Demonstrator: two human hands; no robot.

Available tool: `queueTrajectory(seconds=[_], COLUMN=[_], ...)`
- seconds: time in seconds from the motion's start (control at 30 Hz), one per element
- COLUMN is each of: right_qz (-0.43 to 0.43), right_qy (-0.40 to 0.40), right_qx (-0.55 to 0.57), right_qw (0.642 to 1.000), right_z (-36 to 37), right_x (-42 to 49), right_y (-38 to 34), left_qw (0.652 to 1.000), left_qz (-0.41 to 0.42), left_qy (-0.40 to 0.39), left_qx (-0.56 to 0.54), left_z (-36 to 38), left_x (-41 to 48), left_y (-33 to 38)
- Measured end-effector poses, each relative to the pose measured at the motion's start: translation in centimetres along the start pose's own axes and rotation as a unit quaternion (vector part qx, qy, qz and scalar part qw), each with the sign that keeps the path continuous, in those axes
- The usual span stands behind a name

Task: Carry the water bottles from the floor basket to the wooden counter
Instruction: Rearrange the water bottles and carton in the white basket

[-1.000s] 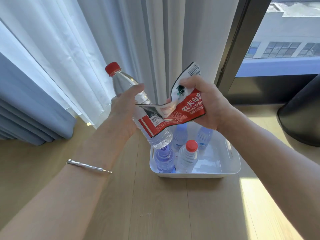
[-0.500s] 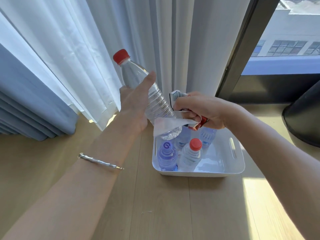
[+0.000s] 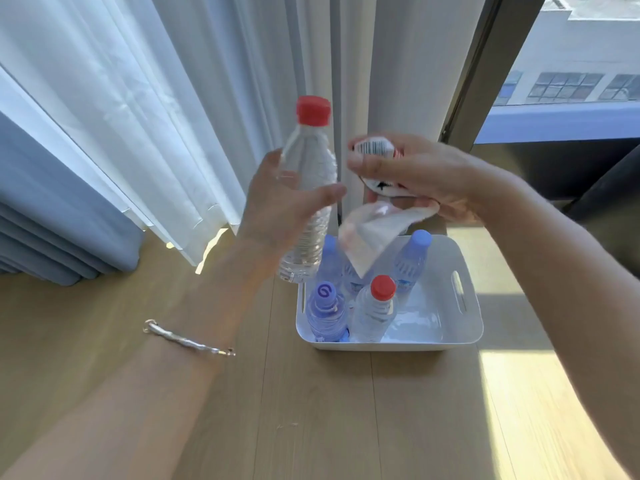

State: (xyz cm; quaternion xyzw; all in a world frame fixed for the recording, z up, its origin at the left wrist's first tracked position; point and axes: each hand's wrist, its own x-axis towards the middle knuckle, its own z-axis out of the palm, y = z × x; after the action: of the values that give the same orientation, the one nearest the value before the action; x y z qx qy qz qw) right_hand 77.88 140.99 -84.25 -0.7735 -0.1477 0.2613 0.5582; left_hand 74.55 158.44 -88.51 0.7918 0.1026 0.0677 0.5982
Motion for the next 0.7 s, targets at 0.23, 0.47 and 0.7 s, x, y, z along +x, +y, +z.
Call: queueTrajectory(seconds=[0.23,0.47,0.7], right_qz=[-0.111,-0.096,0.018], right_qy=[0.210,0.376,0.267], right_qx=[-0.163,-0.283,-0.396], right_qw=[0.958,0.877,0.879], right_z=[0.5,-0.5,-4.0], right_x=[-0.5,-0.4,-1.7], right_y=[-1.7,-0.5,1.3], left_qw=[0.984,0.965,0.965], left_qz=[0.109,0.082,0.007], left_qy=[-0.082,-0.189,-0.168], left_qx=[0.117,0.164,0.202], left_z=[2.1,3.5,2.6], left_x=[-0.2,0.0,-0.6], left_y=[0.7,0.8,-0.9])
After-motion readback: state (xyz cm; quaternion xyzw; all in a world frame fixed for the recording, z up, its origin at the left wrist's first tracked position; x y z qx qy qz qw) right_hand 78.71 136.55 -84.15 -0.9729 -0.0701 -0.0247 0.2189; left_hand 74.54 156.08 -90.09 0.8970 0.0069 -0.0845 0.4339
